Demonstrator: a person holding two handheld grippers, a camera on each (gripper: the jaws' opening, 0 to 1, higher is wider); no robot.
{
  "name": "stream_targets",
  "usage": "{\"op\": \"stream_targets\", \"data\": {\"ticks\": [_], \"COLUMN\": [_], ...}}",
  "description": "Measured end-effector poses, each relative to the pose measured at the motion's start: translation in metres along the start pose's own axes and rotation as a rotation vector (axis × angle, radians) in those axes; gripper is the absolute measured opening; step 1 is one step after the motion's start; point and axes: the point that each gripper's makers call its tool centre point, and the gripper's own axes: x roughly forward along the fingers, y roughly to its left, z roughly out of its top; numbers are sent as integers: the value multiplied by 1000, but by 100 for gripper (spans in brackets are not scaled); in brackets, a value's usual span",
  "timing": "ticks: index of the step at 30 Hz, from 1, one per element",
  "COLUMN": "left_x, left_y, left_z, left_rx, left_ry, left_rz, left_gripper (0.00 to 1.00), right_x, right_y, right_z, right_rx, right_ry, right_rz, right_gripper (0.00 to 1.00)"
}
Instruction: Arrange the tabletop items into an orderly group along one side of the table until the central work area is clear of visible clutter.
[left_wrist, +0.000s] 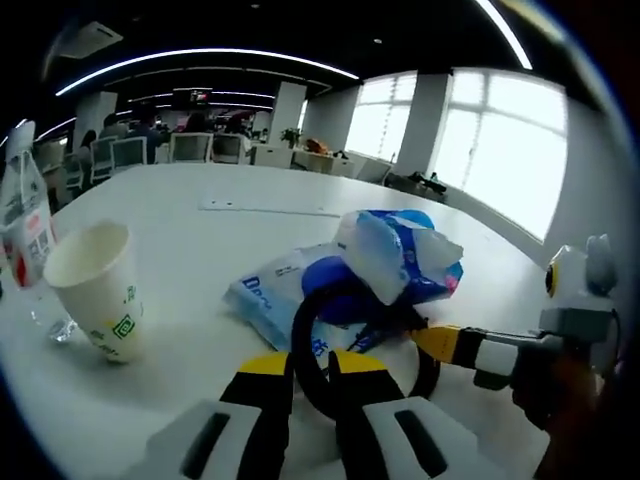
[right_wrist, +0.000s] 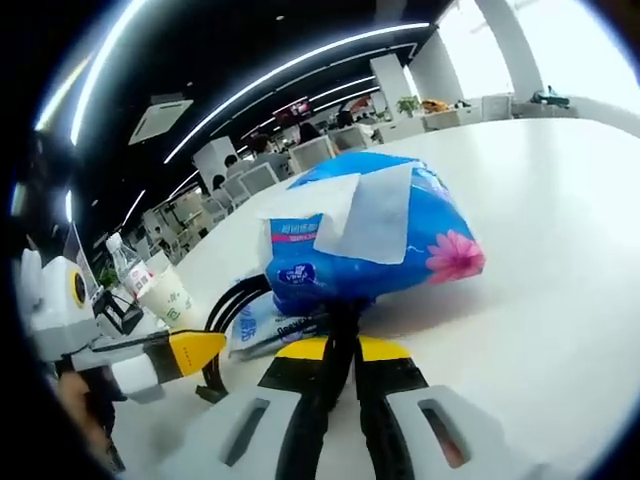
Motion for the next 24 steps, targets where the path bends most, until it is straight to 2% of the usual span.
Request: {"op": "stream_targets", "data": {"ticks": [14,24], "left_x": [-3,-6], "left_y": [-23,-37], "left_z": [-5,-7], "left_rx": [23,46], "left_ry": [21,27], "left_rz": [-44,-71], "left_gripper": [13,13], "right_x": [-21,-26], "right_y": [-13,-17], "right_z": [5,7], "right_rx": [-15,-23], "right_ry": [-8,-16], "right_rz": [-15,-22], "right_gripper": [6,6]}}
